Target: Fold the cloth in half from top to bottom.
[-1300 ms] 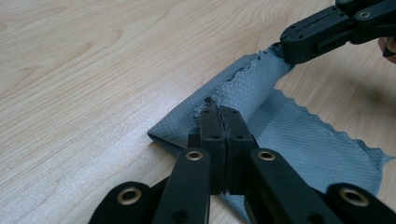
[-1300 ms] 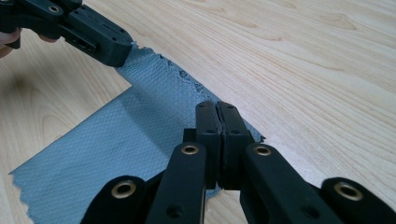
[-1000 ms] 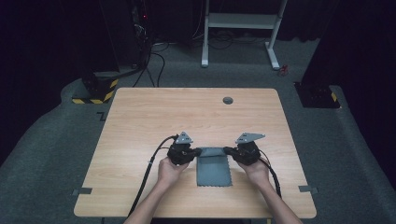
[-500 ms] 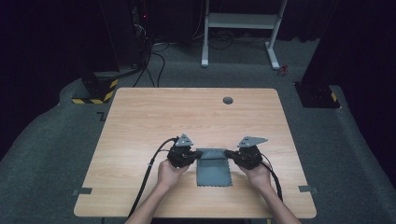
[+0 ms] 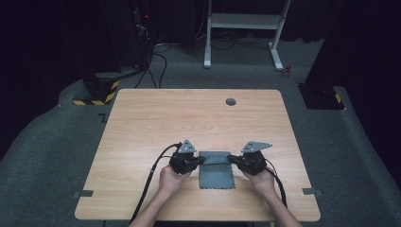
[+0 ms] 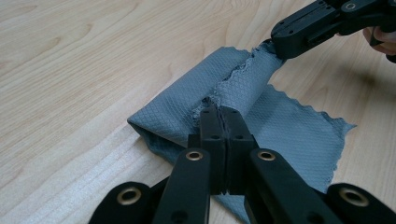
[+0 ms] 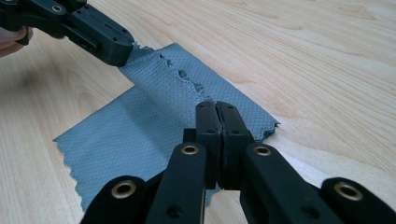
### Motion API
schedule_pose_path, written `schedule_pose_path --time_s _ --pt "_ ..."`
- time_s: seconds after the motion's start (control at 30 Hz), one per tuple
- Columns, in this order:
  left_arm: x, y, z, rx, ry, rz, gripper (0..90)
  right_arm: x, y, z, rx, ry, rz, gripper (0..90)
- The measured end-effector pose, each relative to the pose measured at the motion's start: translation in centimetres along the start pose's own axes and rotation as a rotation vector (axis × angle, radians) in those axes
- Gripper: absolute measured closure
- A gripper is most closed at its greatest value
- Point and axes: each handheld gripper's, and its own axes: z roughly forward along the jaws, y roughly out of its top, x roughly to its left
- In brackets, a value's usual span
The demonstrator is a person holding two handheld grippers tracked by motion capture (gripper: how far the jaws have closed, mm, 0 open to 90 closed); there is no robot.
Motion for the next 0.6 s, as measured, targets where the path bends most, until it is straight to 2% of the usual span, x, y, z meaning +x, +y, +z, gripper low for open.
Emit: schedule_pose_path --time_s 0.27,0.4,0.47,0.6 --pt "-0.3 -0.4 -0.2 0.002 -0.008 0.011 89.0 0.4 -0.4 -0.3 -0.003 0.008 -0.004 89.2" --pt "-0.6 -0.8 -0.1 0.003 -0.013 0.001 89.0 0.6 -0.6 -0.3 -0.002 0.01 -0.009 89.2" --pt "-0.6 -0.9 -0.1 0.003 -0.013 0.011 89.0 0.6 -0.7 -0.3 0.0 0.011 -0.01 89.2" --pt "-1.1 -1.2 -0.1 0.005 -0.015 0.009 89.0 0.9 -1.2 -0.5 0.004 0.016 -0.005 89.2"
